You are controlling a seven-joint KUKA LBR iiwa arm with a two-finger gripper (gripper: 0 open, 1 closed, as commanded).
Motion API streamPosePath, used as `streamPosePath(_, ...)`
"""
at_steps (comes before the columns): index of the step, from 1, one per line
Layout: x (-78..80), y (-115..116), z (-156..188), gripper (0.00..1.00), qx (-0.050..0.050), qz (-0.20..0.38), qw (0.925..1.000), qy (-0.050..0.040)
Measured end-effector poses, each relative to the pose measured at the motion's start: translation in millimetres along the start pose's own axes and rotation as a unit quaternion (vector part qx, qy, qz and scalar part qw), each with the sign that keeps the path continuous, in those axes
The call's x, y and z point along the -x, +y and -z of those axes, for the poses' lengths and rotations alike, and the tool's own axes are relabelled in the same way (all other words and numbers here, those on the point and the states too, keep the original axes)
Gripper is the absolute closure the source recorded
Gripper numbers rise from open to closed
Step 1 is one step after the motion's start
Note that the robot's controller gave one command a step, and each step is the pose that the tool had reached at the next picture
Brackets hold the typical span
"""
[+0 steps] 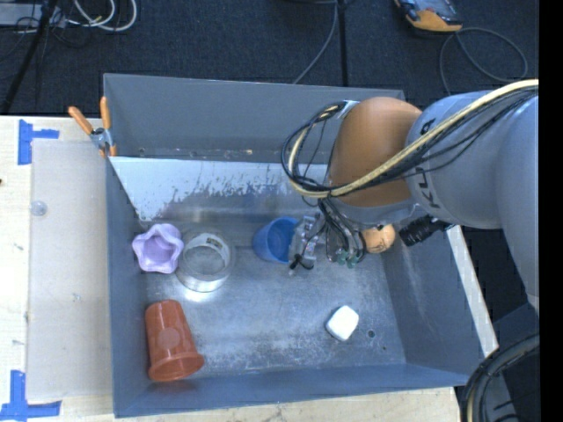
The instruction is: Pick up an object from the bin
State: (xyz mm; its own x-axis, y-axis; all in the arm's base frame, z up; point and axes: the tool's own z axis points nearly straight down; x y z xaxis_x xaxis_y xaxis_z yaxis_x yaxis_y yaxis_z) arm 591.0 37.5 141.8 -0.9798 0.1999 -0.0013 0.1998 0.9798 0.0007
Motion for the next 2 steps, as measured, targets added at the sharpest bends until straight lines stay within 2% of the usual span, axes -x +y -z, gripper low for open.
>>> streamPosePath(1,2.5,-1.4,12.6,1.00,0.000,0.017,0.9999,-0.0007)
streamPosePath(2,9.7,-6.7,44.2,1.00,0.000,0.050,0.9988,-0.0004)
